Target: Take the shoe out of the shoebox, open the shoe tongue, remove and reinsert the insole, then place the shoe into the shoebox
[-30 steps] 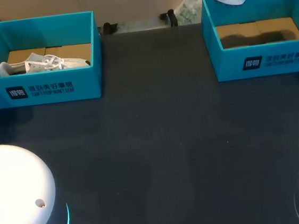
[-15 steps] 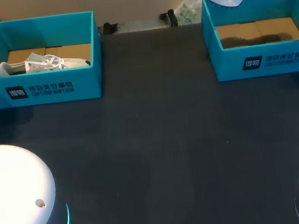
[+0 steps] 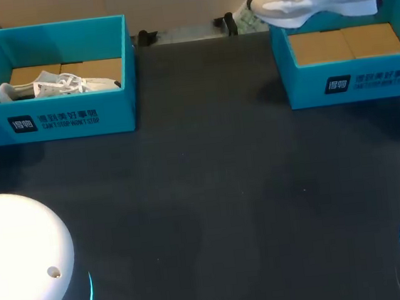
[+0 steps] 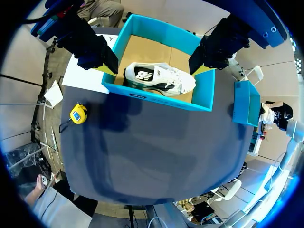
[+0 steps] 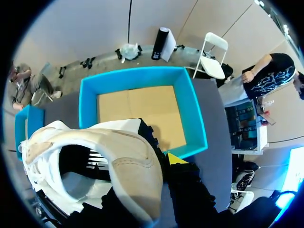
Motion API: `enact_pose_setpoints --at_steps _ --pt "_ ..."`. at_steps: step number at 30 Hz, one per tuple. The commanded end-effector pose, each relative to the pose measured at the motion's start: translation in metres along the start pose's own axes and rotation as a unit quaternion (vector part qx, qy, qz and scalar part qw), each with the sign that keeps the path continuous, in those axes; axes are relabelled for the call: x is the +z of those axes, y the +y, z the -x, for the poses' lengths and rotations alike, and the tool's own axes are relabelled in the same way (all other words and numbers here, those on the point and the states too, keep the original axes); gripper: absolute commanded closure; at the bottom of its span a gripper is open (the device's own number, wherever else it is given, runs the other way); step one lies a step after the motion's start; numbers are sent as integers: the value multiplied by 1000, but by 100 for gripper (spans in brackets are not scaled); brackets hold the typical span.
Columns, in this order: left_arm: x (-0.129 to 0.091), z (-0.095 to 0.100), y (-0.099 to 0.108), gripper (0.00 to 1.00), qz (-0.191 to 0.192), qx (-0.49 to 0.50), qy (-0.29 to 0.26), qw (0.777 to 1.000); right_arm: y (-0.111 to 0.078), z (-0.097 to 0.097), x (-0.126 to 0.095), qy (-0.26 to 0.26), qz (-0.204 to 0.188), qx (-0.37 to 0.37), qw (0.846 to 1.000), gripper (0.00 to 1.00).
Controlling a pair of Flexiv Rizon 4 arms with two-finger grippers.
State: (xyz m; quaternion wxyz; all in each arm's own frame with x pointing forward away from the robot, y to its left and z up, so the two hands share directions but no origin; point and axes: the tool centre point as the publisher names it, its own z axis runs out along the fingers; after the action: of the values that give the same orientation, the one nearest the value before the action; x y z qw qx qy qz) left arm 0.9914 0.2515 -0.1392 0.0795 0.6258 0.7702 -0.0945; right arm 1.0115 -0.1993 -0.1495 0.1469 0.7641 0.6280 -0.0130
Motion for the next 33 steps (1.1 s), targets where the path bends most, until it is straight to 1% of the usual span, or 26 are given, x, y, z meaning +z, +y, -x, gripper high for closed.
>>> enact_pose_setpoints --at_steps 1,8,15,23,26,30,33 --pt "0 0 -1 0 1 0 1 1000 -32 -11 -19 -6 23 3 1000 100" --pt "0 0 -1 0 1 0 1 1000 -65 -36 -38 -5 21 8 1000 100" --pt "0 0 -1 0 1 0 1 1000 -97 -57 -53 -9 5 11 1000 100" --pt "0 0 -1 0 1 0 1 1000 -136 -84 -63 -9 -18 9 1000 100" --pt "0 0 -1 0 1 0 1 1000 -152 -93 -67 -2 -19 16 1000 100" --pt "0 0 -1 0 1 0 1 1000 -172 -104 -74 -21 -12 11 1000 100" --pt "0 0 -1 0 1 0 1 1000 -188 -113 -78 -40 -15 1 999 100"
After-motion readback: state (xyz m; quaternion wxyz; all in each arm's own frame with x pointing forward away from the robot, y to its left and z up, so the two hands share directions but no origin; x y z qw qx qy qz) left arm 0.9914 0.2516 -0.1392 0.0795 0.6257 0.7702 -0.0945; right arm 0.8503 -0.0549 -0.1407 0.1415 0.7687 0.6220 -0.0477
